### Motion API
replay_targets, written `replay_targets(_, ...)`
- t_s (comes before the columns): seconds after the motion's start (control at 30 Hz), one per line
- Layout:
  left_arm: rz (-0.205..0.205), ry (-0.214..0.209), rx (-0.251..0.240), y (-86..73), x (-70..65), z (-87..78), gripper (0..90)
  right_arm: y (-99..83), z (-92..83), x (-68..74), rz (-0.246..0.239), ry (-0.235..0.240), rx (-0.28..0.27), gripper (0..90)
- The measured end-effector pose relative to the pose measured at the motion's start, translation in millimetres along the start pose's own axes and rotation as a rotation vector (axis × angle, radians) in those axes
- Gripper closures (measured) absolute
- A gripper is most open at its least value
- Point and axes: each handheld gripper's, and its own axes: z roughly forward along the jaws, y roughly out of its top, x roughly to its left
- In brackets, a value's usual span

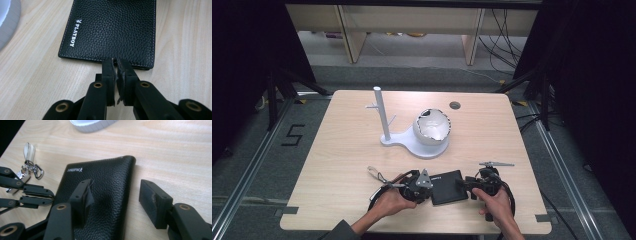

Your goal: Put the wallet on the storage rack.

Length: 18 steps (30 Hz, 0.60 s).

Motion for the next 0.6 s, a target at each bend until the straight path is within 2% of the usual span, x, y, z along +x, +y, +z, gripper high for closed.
replay_targets(0.03, -0.002, 0.000, 0.000, 0.0, -0.1, 0.1, 84.0, -0.7, 1.0, 2.9, 0.033, 0.003, 0.011, 46.6)
replay_targets(0.07, 0.002, 0.003, -0.004, 0.1, -0.4, 0.6, 84.2, -1.6, 2.0, 2.4, 0.021, 0.020, 0.009, 49.0)
replay_targets(0.1, 0.003, 0.003, -0.003, 0.3, -0.8, 0.7, 84.5, -3.1, 4.7, 2.5, 0.047, 0.036, 0.006, 49.3)
replay_targets(0.17, -0.022, 0.005, -0.024, 0.2, -2.8, 2.3, 84.9, -4.4, 4.4, -1.6, 0.068, 0.054, -0.015, 50.3)
replay_targets(0.2, -0.022, 0.005, -0.024, 0.2, -2.8, 2.3, 84.9, -4.4, 4.4, -1.6, 0.068, 0.054, -0.015, 50.3)
replay_targets(0.23, -0.001, 0.006, -0.004, 0.4, -1.3, 1.0, 84.9, -5.9, 5.3, -3.1, 0.101, 0.059, -0.028, 50.9)
replay_targets(0.27, -0.021, 0.013, -0.025, 0.3, -3.5, 2.5, 85.1, -8.1, 5.3, -6.0, 0.116, 0.106, -0.033, 53.2)
replay_targets(0.37, -0.005, 0.011, -0.015, 0.7, -3.6, 1.9, 85.1, -9.5, 7.2, -6.1, 0.137, 0.132, -0.022, 55.7)
replay_targets(0.4, -0.006, 0.011, -0.017, 0.6, -3.6, 2.0, 85.1, -11.8, 11.0, -2.9, 0.157, 0.195, 0.018, 58.7)
replay_targets(0.43, -0.006, 0.011, -0.017, 0.6, -3.6, 2.0, 84.9, -11.8, 11.0, -2.9, 0.157, 0.195, 0.018, 58.7)
replay_targets(0.47, -0.011, 0.010, -0.022, 0.4, -3.6, 2.1, 84.7, -9.3, 9.6, 3.4, 0.116, 0.164, 0.002, 63.0)
replay_targets(0.5, -0.011, 0.010, -0.022, 0.4, -3.6, 2.1, 84.5, -9.3, 9.6, 3.4, 0.116, 0.164, 0.002, 63.0)
replay_targets(0.53, -0.013, 0.012, -0.026, 0.1, -3.7, 2.3, 84.5, -5.1, 3.5, 8.0, 0.105, 0.193, -0.021, 68.5)
replay_targets(0.6, -0.006, 0.014, -0.021, 0.5, -3.7, 2.1, 84.3, -4.3, 2.3, 8.5, 0.096, 0.203, -0.031, 69.7)
